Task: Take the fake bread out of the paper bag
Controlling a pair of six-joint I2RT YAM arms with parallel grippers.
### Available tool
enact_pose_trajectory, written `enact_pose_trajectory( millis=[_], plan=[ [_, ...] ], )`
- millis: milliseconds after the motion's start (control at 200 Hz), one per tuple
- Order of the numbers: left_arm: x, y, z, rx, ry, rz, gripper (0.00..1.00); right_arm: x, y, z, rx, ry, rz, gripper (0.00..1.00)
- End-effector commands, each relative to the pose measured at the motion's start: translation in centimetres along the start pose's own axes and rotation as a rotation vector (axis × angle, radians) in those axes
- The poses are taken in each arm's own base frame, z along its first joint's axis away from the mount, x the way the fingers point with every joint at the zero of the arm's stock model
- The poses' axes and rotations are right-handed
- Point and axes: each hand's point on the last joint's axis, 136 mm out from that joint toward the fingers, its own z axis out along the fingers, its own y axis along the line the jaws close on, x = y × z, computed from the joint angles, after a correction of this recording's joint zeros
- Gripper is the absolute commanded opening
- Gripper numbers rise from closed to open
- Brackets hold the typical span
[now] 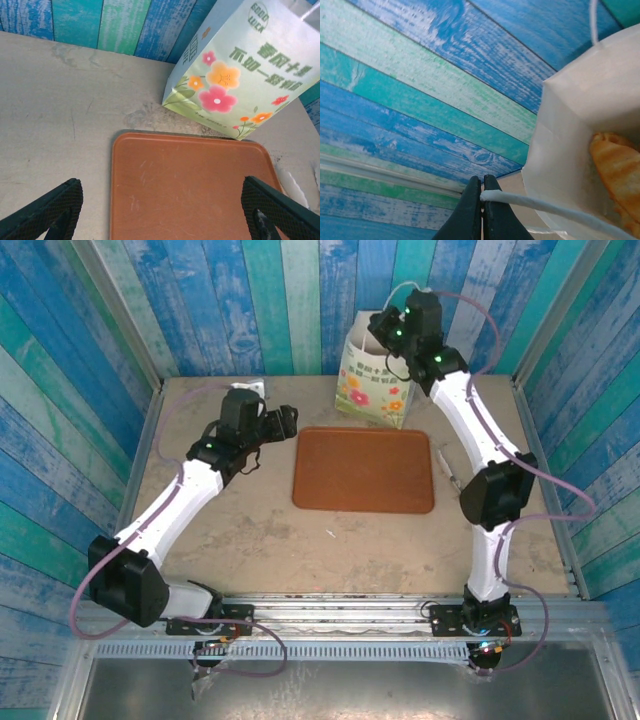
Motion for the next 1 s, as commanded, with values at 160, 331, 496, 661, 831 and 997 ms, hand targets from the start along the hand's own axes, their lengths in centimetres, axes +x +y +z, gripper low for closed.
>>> enact_pose_trajectory(
  millis=[160,331,496,661,831,997],
  plan=[
    [-1.8,1.7,-2.4,-0.046,-0.059,-0.014,0.87,0.4,5.7,2.8,-0.237,0.069,-0.092,0.02],
    [-2.4,3.3,-2.8,-0.067,-0.067,-0.054,0.87,2.7,7.9,3.1,-0.332,0.108,-0.09,0.01],
    [-2.8,5.2,-3.0,-0.106,-0.067,-0.077,0.87,6.1,10.4,3.0,-0.41,0.18,-0.098,0.01],
    [-3.6,6.4,-4.5,-0.133,-0.109,-0.104,0.88,10.6,12.7,2.5,-0.476,0.273,-0.127,0.01],
    [-4.5,8.2,-5.7,-0.178,-0.136,-0.142,0.88,14.2,15.4,0.5,-0.552,0.37,-0.17,0.01],
    [-6.2,11.3,-7.4,-0.22,-0.175,-0.2,0.89,19.0,17.7,-2.3,-0.621,0.518,-0.189,0.01]
  ],
)
